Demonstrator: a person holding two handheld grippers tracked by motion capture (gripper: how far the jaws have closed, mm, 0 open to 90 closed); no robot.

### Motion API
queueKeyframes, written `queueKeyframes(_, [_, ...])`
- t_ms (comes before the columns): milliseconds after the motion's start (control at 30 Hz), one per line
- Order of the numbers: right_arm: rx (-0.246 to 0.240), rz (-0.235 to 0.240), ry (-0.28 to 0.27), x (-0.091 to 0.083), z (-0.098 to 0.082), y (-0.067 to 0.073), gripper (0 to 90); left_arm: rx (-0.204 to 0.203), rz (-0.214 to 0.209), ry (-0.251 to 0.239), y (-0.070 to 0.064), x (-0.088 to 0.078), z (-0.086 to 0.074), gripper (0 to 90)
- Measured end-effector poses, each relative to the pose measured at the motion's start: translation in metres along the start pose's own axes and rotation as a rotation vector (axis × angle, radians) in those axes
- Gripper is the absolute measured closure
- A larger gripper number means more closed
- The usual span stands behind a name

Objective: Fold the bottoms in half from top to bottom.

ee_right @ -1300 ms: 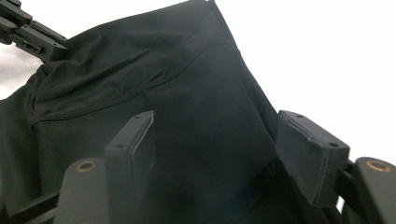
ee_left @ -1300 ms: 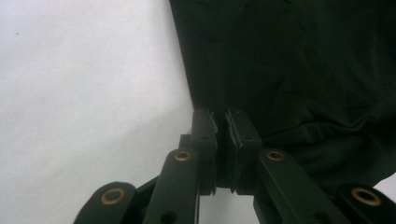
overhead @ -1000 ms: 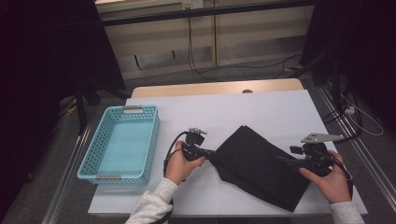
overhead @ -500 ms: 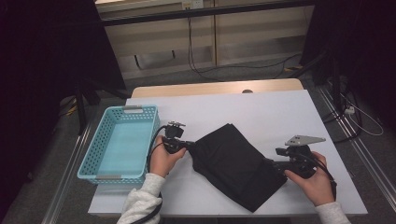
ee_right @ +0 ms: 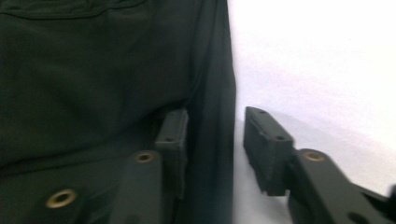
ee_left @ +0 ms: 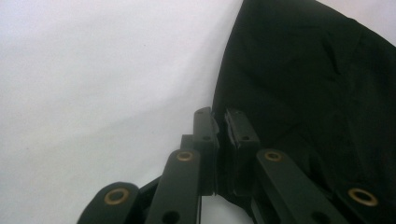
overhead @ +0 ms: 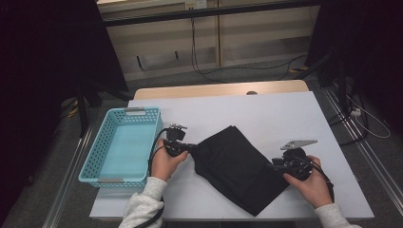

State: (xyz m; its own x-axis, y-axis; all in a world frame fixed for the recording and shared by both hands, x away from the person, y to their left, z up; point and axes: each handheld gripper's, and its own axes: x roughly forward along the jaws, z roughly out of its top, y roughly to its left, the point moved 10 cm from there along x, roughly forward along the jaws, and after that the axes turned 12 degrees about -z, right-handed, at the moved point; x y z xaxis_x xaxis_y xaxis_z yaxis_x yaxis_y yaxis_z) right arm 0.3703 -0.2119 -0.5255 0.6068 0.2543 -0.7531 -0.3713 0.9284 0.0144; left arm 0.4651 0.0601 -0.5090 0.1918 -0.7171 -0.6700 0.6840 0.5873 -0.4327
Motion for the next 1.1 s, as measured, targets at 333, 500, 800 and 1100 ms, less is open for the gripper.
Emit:
queueKeyframes(333, [0.006,0.069,0.018,0.004,0.004,0.006,88.6,0.002,0.047,-0.012,0.010,0.004,0.009,84.6])
queueKeyframes(500, [0.003,0.050,-0.007,0.006,0.012,0.007,88.8,-0.006,0.074,-0.032,0.019,0.005,0.024,84.7])
queueKeyframes(800, [0.019,-0.017,-0.057,0.017,0.027,0.003,88.8,-0.028,0.102,-0.048,0.036,0.010,0.039,84.5])
queueKeyframes(1100, [0.026,-0.072,-0.135,0.003,0.040,-0.007,69.9,-0.030,0.109,-0.097,0.030,-0.004,0.031,47.6])
